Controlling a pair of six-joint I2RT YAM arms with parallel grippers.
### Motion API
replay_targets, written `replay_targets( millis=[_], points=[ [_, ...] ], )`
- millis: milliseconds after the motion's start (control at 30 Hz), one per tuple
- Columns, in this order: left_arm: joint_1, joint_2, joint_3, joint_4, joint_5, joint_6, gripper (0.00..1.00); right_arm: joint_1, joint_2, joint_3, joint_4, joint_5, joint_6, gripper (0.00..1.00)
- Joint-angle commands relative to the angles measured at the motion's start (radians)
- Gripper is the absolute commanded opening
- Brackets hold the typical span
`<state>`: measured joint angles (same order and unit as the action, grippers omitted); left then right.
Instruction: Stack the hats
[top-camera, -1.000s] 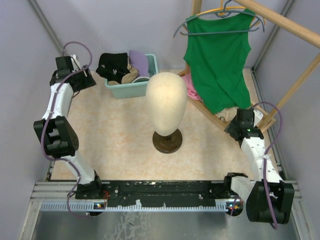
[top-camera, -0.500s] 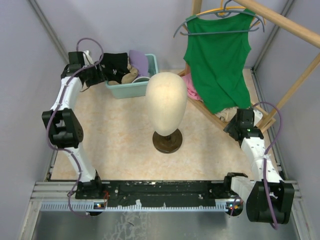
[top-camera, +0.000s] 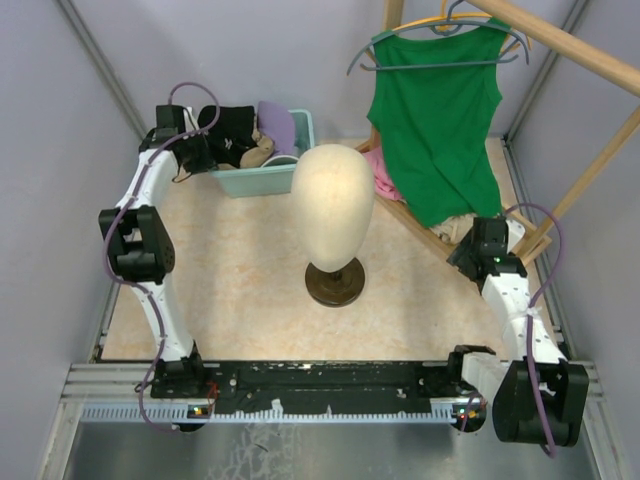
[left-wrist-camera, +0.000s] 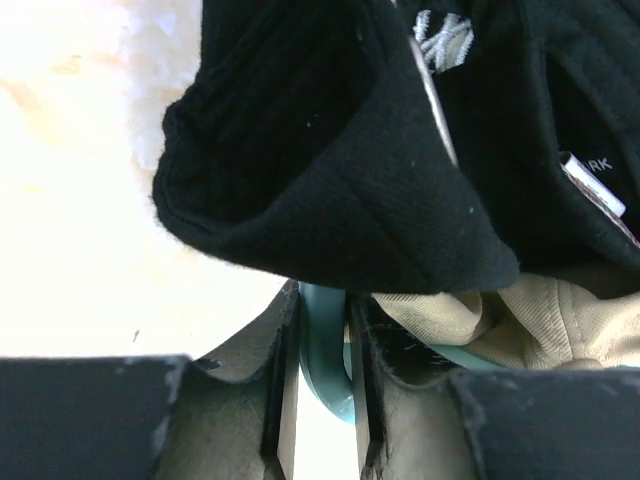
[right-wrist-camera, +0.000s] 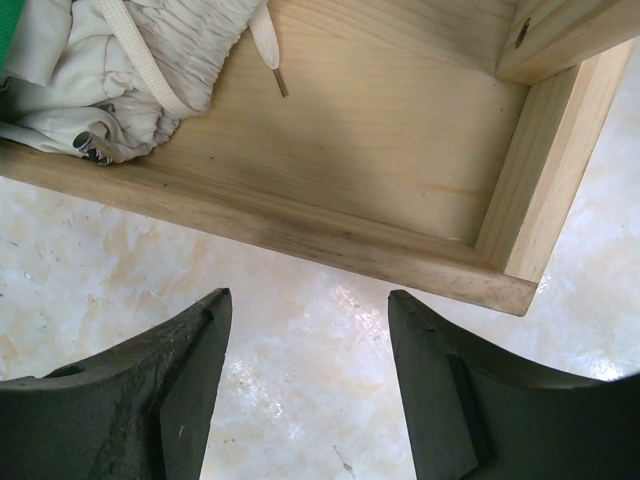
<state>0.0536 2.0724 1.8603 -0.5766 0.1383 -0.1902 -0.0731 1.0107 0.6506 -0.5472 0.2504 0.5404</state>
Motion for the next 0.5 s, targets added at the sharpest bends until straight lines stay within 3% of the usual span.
replay_targets(
  millis=[0, 467],
  points=[
    [0.002, 0.002, 0.058, -0.044, -0.089, 0.026, 0.25, -0.005, 0.023, 0.036, 0.002, 0.033, -0.016, 0.64],
    [0.023, -0.088, -0.004, -0.106, -0.2, 0.086, 0.28, -0.051, 0.045, 0.013, -0.058, 0.037, -0.013, 0.62]
  ],
)
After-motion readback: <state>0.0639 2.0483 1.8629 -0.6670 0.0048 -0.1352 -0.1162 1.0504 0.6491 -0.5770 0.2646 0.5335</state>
